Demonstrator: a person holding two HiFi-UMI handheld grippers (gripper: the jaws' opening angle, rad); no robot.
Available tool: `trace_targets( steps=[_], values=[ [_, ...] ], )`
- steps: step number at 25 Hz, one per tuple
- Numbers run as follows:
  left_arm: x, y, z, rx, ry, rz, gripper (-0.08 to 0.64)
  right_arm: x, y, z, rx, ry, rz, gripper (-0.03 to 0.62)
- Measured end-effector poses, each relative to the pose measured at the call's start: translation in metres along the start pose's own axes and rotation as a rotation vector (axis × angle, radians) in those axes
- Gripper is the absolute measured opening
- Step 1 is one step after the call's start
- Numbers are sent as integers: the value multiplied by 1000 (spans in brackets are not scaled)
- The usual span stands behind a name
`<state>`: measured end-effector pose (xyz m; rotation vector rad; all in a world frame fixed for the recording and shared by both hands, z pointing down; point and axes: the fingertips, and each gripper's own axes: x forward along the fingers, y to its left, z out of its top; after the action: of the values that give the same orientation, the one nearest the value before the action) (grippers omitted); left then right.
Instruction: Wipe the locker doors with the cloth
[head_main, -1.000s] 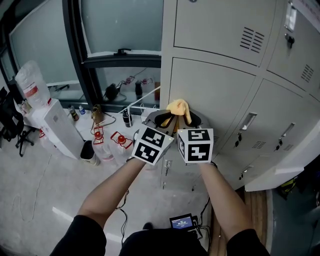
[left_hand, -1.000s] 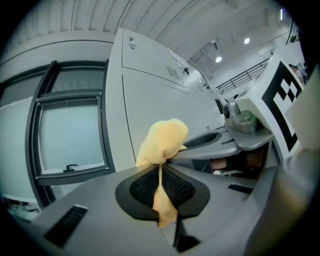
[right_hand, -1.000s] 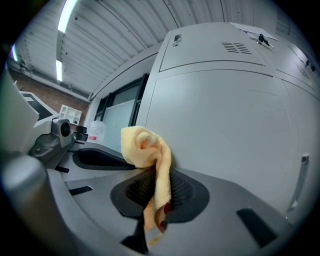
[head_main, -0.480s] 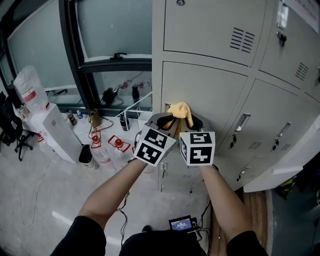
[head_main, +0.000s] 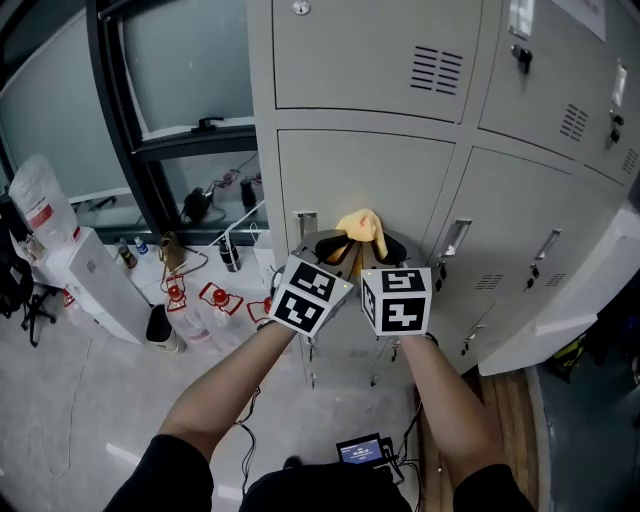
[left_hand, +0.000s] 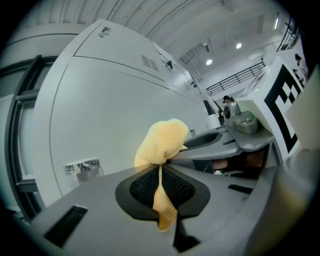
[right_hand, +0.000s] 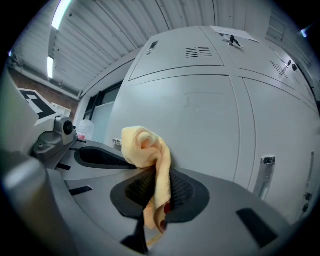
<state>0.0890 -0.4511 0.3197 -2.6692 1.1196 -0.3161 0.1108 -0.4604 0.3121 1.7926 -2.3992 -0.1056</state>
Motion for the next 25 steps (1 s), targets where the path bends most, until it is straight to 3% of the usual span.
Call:
trace_targets(
  steps=[16,25],
  values=[
    [63,-68,23,8,-30,-134,32,-30,-90,-20,20,29,-116,71],
    [75,-78,26,-7,-41,-145,32,-33,-105,-23,19,26,-118,72]
  ],
)
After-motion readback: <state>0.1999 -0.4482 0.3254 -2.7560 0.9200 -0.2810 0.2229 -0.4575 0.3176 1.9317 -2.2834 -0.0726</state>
